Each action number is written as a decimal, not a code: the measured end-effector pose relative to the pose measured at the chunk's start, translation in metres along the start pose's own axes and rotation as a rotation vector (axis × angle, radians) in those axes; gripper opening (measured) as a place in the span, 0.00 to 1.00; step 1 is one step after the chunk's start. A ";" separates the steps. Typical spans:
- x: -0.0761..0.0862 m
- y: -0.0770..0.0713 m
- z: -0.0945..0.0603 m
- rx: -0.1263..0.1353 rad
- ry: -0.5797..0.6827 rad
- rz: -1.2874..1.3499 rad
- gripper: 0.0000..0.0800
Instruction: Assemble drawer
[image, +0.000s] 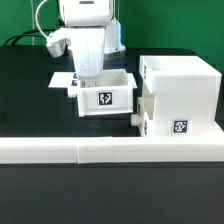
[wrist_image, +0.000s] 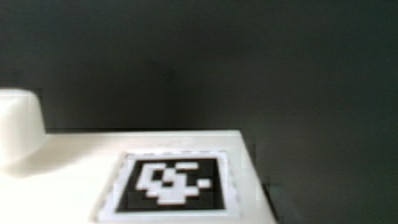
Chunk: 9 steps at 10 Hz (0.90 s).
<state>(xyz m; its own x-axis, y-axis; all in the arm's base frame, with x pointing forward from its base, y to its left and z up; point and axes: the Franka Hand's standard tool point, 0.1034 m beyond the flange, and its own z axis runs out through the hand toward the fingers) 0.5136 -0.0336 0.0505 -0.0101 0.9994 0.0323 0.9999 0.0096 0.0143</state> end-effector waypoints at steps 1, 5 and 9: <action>0.000 0.000 0.000 0.000 0.000 0.001 0.06; 0.012 0.021 -0.001 0.000 0.002 0.002 0.06; 0.012 0.018 0.001 0.033 0.001 0.001 0.06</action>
Offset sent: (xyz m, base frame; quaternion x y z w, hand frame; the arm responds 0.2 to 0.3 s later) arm 0.0298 0.0103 0.0022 0.0109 -0.0194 -0.0158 0.9996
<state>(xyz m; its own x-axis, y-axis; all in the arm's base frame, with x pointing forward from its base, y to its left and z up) 0.5317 -0.0218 0.0506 -0.0086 0.9994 0.0337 0.9998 0.0092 -0.0189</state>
